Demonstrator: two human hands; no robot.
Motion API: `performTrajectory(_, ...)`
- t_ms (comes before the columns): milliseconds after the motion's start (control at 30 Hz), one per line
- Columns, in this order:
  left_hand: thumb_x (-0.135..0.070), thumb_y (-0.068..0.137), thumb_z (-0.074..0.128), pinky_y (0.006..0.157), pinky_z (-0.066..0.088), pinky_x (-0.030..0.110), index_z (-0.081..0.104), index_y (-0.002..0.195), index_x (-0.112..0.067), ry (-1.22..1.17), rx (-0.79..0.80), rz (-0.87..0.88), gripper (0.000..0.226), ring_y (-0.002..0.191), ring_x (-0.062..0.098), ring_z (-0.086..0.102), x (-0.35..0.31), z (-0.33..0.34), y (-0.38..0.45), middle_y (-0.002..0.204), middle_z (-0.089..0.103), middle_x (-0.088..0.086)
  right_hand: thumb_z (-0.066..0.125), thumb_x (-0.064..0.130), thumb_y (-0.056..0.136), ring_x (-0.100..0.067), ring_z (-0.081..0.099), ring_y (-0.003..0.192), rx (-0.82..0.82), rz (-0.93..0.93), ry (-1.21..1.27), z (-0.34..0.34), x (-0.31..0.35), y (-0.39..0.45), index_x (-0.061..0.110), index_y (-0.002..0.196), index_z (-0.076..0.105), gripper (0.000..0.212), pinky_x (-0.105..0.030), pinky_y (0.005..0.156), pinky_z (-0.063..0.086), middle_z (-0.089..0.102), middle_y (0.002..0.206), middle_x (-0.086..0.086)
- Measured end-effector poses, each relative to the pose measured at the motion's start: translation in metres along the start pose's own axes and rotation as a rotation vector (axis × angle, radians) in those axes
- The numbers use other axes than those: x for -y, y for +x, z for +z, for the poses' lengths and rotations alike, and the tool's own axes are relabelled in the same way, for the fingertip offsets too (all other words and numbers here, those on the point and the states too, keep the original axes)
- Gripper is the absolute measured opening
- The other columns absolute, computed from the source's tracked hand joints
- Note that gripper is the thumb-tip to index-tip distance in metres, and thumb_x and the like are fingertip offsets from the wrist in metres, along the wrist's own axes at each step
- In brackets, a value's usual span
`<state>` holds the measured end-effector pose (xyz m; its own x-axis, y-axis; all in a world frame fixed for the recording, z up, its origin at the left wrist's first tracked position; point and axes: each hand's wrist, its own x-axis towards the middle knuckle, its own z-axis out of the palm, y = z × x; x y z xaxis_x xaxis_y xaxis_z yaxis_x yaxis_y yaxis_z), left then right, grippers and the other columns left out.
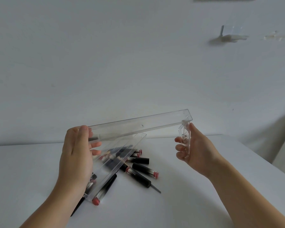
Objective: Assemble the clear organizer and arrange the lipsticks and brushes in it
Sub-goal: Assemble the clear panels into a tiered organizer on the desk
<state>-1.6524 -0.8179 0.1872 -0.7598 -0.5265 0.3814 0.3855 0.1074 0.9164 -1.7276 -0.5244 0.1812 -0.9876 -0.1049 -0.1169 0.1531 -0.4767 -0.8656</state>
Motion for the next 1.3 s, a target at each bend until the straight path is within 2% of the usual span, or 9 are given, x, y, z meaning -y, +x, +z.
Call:
performTrajectory(67,-0.054,0.091,0.041,0.072,0.055,0.040,0.060,0.086,-0.043,0.027,0.012,0.020,0.023,0.082,0.010,0.073,-0.0006,-0.0004,-0.0008,0.096,0.066,-0.016,0.058,0.054,0.094,-0.017,0.043,0.055,0.043,-0.011,0.001,0.0001,0.0012,-0.0009,0.030,0.120,0.062,0.035,-0.031,0.057,0.041,0.053,0.083,-0.005)
performTrajectory(133,-0.058,0.087,0.040,0.072,0.054,0.039,0.059,0.082,-0.047,0.055,0.023,0.042,0.022,0.080,0.007,0.072,-0.0010,-0.0010,-0.0016,0.094,0.065,-0.021,0.066,0.057,0.084,-0.017,0.042,0.058,0.081,-0.024,-0.015,0.0015,0.0023,-0.0024,0.035,0.124,0.062,0.046,-0.032,0.062,0.041,0.054,0.083,-0.005)
performTrajectory(200,-0.060,0.085,0.040,0.073,0.054,0.041,0.059,0.082,-0.048,0.067,0.018,0.052,0.022,0.077,0.006,0.071,-0.0007,-0.0012,-0.0020,0.093,0.065,-0.022,0.068,0.058,0.075,-0.017,0.040,0.059,0.108,-0.023,-0.033,0.0020,0.0029,-0.0039,0.041,0.124,0.066,0.051,-0.029,0.058,0.041,0.053,0.087,-0.005)
performTrajectory(333,-0.064,0.083,0.039,0.077,0.055,0.045,0.058,0.084,-0.048,0.087,0.019,0.058,0.025,0.075,0.006,0.070,-0.0011,-0.0016,-0.0023,0.093,0.065,-0.024,0.047,0.060,0.094,-0.017,0.035,0.059,0.161,-0.019,-0.008,-0.0007,0.0020,-0.0047,0.049,0.126,0.064,0.038,-0.027,0.053,0.037,0.049,0.090,-0.004)
performTrajectory(500,-0.066,0.082,0.040,0.076,0.055,0.043,0.058,0.086,-0.045,0.091,0.031,0.056,0.028,0.075,0.006,0.070,-0.0015,-0.0022,-0.0027,0.093,0.064,-0.024,0.037,0.080,0.089,-0.016,0.031,0.058,0.121,-0.014,-0.077,0.0008,-0.0012,-0.0035,0.051,0.125,0.064,0.054,-0.027,0.054,0.031,0.048,0.083,-0.002)
performTrajectory(733,-0.065,0.083,0.039,0.073,0.054,0.041,0.058,0.086,-0.044,0.095,0.036,0.077,0.029,0.076,0.009,0.071,-0.0010,-0.0023,-0.0036,0.094,0.065,-0.021,0.031,0.089,0.082,-0.017,0.032,0.057,0.118,-0.001,-0.148,-0.0008,-0.0034,-0.0019,0.049,0.124,0.064,0.066,-0.029,0.055,0.030,0.047,0.082,-0.003)
performTrajectory(1067,-0.066,0.083,0.040,0.080,0.056,0.057,0.057,0.088,-0.043,0.143,0.035,0.074,0.029,0.073,0.006,0.070,-0.0015,-0.0035,-0.0018,0.092,0.064,-0.025,0.037,0.082,0.088,-0.017,0.031,0.059,0.118,-0.035,-0.153,-0.0005,-0.0043,-0.0027,0.046,0.127,0.063,0.059,-0.031,0.059,0.026,0.046,0.085,-0.004)
performTrajectory(1167,-0.065,0.083,0.040,0.076,0.057,0.054,0.057,0.088,-0.045,0.159,0.032,0.094,0.027,0.074,0.007,0.070,-0.0011,-0.0037,-0.0010,0.090,0.063,-0.026,0.039,0.078,0.089,-0.017,0.032,0.059,0.115,-0.040,-0.164,-0.0001,-0.0047,-0.0025,0.047,0.127,0.063,0.055,-0.031,0.059,0.025,0.046,0.085,-0.004)
performTrajectory(1300,-0.063,0.082,0.041,0.067,0.054,0.041,0.057,0.087,-0.045,0.148,0.020,0.097,0.025,0.075,0.005,0.070,0.0006,-0.0044,0.0007,0.090,0.063,-0.026,0.041,0.073,0.093,-0.017,0.031,0.059,0.103,-0.043,-0.180,0.0009,-0.0053,-0.0028,0.048,0.123,0.066,0.047,-0.030,0.058,0.025,0.046,0.086,-0.005)
